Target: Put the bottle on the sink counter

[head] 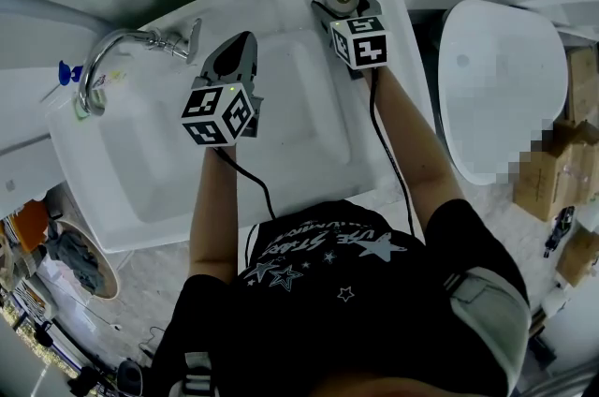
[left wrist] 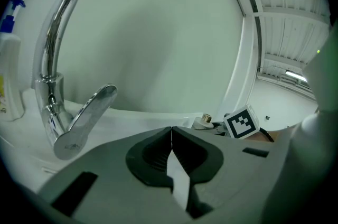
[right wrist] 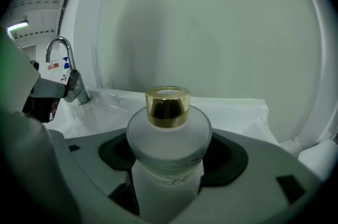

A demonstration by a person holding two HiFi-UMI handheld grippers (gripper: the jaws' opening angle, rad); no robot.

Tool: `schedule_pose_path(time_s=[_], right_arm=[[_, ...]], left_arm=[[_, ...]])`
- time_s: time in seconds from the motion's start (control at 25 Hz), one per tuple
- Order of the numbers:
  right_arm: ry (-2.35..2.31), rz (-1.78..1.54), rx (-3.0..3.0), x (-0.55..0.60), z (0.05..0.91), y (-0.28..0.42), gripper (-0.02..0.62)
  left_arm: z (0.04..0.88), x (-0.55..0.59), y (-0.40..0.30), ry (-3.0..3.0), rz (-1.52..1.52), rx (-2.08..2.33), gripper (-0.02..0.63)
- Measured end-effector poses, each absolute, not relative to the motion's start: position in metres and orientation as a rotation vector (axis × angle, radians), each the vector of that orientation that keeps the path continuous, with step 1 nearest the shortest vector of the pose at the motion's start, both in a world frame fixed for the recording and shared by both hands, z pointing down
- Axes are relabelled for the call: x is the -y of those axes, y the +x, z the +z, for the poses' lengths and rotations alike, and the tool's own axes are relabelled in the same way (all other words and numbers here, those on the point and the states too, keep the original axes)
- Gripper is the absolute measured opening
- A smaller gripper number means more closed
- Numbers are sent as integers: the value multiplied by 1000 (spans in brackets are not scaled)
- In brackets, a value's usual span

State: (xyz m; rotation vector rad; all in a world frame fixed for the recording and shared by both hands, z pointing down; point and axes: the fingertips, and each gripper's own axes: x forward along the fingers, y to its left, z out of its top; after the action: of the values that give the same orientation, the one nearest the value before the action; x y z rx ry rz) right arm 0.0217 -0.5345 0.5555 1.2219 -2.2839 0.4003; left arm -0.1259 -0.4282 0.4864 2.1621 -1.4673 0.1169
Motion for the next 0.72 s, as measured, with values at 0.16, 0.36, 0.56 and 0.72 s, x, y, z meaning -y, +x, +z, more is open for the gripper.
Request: schedule_pose_path(time_s=[0.16, 0.36, 0.56, 0.72], right_arm=[[1223, 400, 2284, 537, 558, 18, 319], [1219, 368, 2285, 541, 558, 16, 319], [1225, 342, 2292, 544, 557, 14, 319], [1230, 337, 2299, 545, 556, 14, 319]], left_arm=[[487, 428, -125, 2171, 122, 1454, 9], [489, 429, -126, 2170, 126, 1454, 9], [493, 428, -127, 2159, 125, 1451, 9], [493, 427, -127, 2154, 123, 1445, 9]])
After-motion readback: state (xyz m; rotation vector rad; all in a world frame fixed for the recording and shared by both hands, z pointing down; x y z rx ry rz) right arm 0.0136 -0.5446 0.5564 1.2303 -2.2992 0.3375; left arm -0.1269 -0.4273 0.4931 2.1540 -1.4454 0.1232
